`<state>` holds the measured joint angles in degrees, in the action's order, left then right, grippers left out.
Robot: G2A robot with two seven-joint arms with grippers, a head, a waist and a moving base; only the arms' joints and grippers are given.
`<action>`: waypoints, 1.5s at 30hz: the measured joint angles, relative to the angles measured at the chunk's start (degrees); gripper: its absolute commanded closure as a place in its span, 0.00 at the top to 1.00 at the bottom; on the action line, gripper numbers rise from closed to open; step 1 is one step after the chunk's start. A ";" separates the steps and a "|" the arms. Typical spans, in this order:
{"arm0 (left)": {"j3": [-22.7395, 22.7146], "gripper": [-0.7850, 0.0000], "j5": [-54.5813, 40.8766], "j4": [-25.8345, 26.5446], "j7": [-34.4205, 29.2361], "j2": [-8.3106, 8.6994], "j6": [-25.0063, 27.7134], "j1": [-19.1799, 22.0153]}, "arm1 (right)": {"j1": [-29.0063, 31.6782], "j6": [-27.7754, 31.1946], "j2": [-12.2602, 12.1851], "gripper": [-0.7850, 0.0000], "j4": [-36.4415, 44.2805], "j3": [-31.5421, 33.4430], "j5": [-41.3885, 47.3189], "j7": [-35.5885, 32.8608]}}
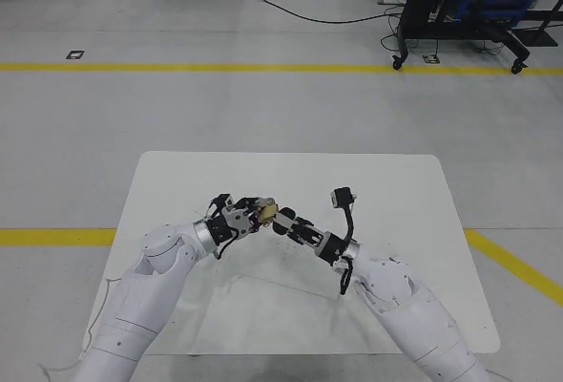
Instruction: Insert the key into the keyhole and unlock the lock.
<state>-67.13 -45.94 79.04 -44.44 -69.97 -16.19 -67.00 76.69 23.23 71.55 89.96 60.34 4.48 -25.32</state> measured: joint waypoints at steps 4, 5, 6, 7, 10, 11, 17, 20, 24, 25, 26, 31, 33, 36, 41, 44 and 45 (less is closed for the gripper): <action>-0.71 0.00 1.33 1.49 1.90 0.11 2.31 -0.47 | 1.72 2.44 -0.10 0.41 1.64 0.58 4.28 -1.36; -0.96 0.00 1.56 1.97 2.30 0.14 3.23 -0.66 | 2.34 3.16 -0.14 0.41 2.03 0.71 7.57 -2.95; -1.13 0.00 1.63 2.32 2.51 0.14 3.88 -0.82 | 2.73 3.47 -0.16 0.41 2.16 0.80 10.49 -4.45; -1.29 0.00 1.73 2.64 2.73 0.15 4.55 -0.96 | 3.08 3.46 -0.18 0.38 2.21 0.82 13.85 -6.19; -1.59 0.00 2.41 3.50 3.05 0.16 7.10 -1.33 | 3.34 1.12 -0.17 0.37 1.32 0.81 26.75 -13.35; -1.56 0.00 2.61 3.84 2.96 0.14 8.02 -1.43 | 3.09 -0.66 -0.15 0.37 0.61 0.73 31.39 -16.31; -0.94 0.00 3.09 4.72 1.68 0.01 10.34 -1.65 | 1.07 -8.19 0.33 0.32 -3.15 -0.32 45.13 -24.10; -0.91 0.00 3.64 5.58 0.94 0.06 10.60 -1.67 | 0.12 -10.07 0.68 0.32 -4.67 -0.88 48.30 -24.99; -1.15 0.00 4.37 6.56 0.40 0.18 10.50 -1.77 | -1.11 -13.23 1.07 0.34 -6.46 -1.62 51.69 -26.74; -1.15 0.00 4.62 6.77 0.32 0.20 10.41 -1.77 | -1.36 -13.50 1.17 0.33 -6.81 -1.78 52.10 -26.95; -1.14 0.00 4.97 7.02 0.24 0.24 10.28 -1.76 | -1.66 -13.60 1.29 0.32 -7.20 -1.97 52.39 -27.11; -0.74 0.00 6.39 7.53 0.22 0.29 9.88 -1.57 | -2.46 -13.41 1.69 0.20 -8.00 -2.41 53.05 -27.57; -0.51 0.00 6.91 7.59 0.19 0.28 9.88 -1.46 | -2.68 -13.34 1.79 0.11 -8.23 -2.38 53.08 -27.63; -0.29 0.00 7.57 7.71 0.11 0.29 10.00 -1.28 | -2.85 -13.37 1.90 0.00 -8.68 -2.19 53.14 -27.45; -0.28 0.00 7.22 8.23 -0.11 0.27 10.19 -1.27 | -2.84 -13.19 2.14 0.00 -9.26 -1.96 53.78 -27.10; -0.29 0.00 6.98 8.17 -0.58 0.28 10.08 -1.19 | -2.89 -13.11 2.26 0.32 -9.51 -1.88 53.91 -27.43; -0.29 0.00 7.08 8.16 -0.58 0.29 10.02 -1.16 | -2.92 -13.17 2.28 0.38 -9.56 -1.84 53.91 -27.67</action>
<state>-67.42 -38.86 87.20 -45.02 -69.68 -6.16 -68.16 73.77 10.06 73.83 80.41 58.50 58.39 -52.99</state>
